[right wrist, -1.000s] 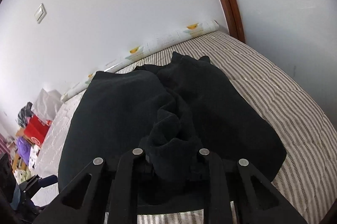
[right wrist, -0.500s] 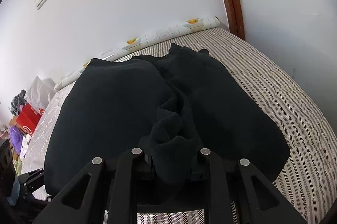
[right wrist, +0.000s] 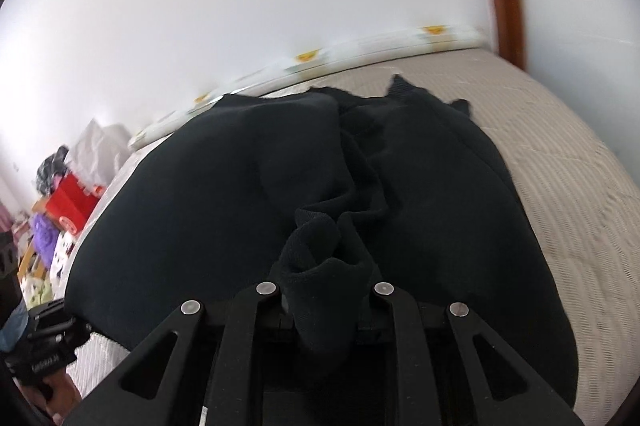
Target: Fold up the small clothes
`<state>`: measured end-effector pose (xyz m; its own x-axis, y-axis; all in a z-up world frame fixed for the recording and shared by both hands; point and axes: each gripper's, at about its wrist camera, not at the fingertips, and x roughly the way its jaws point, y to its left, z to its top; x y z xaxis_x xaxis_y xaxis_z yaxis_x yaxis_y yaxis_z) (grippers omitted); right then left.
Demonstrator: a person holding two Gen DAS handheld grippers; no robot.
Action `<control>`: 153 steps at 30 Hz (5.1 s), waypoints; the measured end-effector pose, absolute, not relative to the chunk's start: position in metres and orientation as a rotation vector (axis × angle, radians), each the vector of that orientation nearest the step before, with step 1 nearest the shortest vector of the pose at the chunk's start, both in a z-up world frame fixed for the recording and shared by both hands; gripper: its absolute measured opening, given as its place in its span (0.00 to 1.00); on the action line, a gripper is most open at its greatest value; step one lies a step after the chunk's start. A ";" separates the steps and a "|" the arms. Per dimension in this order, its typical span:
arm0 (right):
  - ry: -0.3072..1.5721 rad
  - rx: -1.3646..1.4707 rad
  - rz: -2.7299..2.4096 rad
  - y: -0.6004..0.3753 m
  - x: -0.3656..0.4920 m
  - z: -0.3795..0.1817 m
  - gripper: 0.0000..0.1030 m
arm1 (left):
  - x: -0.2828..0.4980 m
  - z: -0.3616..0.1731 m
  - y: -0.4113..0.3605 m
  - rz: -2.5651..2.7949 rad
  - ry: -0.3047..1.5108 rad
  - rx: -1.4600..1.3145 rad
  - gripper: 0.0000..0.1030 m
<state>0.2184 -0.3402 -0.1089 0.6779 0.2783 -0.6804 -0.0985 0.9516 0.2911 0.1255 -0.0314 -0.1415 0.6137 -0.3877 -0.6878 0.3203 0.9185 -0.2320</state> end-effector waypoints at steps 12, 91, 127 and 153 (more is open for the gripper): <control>0.829 0.178 0.376 -0.214 0.240 -0.108 0.15 | 0.117 -0.150 0.086 -0.296 0.833 -0.192 0.17; 0.814 0.172 0.152 -0.330 0.131 -0.094 0.15 | 0.081 -0.144 0.017 -0.341 0.841 0.019 0.15; 0.857 0.273 0.167 -0.319 0.265 -0.073 0.05 | 0.186 -0.122 0.030 -0.317 0.844 -0.012 0.46; 0.952 0.300 0.224 -0.293 0.403 -0.084 0.14 | 0.249 -0.131 0.036 -0.308 0.875 -0.074 0.51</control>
<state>0.4026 -0.2927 -0.0842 0.5618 0.3173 -0.7640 -0.0559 0.9359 0.3477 0.2492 0.0356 -0.1307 0.6002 -0.2952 -0.7434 0.2349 0.9535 -0.1890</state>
